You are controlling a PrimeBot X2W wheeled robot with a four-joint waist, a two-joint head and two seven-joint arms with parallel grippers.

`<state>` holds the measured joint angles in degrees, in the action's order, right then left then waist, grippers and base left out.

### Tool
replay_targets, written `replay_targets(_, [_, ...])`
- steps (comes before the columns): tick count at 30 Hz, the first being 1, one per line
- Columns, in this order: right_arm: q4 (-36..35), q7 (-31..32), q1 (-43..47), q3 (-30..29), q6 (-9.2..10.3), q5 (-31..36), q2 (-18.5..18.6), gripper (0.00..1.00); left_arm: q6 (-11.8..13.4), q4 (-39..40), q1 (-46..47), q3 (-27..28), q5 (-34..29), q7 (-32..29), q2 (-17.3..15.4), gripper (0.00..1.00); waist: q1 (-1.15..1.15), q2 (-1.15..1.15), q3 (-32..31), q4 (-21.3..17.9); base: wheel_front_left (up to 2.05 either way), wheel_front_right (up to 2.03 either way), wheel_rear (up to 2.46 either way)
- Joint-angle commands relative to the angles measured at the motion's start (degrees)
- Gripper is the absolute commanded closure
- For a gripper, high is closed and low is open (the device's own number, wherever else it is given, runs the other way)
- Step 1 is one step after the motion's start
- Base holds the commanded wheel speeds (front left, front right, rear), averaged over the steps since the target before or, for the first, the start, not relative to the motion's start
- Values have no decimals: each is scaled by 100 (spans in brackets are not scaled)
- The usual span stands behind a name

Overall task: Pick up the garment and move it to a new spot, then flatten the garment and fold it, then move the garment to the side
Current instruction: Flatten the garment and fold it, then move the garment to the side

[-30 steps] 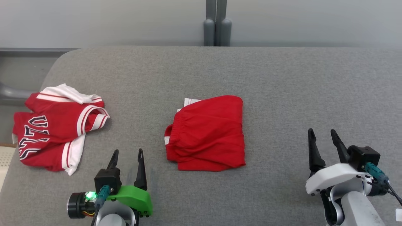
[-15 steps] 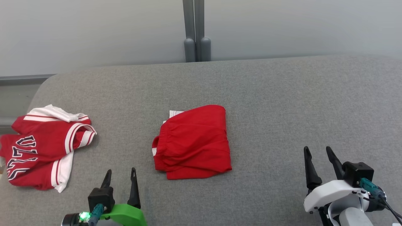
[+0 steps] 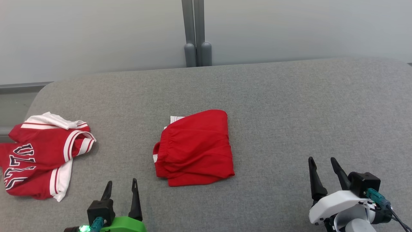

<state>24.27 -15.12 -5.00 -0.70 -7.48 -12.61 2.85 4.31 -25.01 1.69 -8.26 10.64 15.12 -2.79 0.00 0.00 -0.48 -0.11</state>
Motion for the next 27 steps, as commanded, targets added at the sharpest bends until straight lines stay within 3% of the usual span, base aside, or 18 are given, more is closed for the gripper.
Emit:
replay_targets(1, [11, -3, 2, 18, -1, -22, 11, 0, 32, 24, -101, 9, 50, 3, -23, 0, 0, 0, 6, -7, 0, 0, 0])
replay_targets(11, [167, -2, -155, 301, -1, -301, 8, 0, -20, 50, -36, -178, 91, 3, -23, 0, 0, 0, 149, 261, 0, 0, 0])
replay_targets(27, [1032, -3, -1550, 984, -1, -1033, 16, 0, -77, 140, 449, -804, 120, 3, -20, 0, 0, 0, 985, 1549, 0, 0, 0])
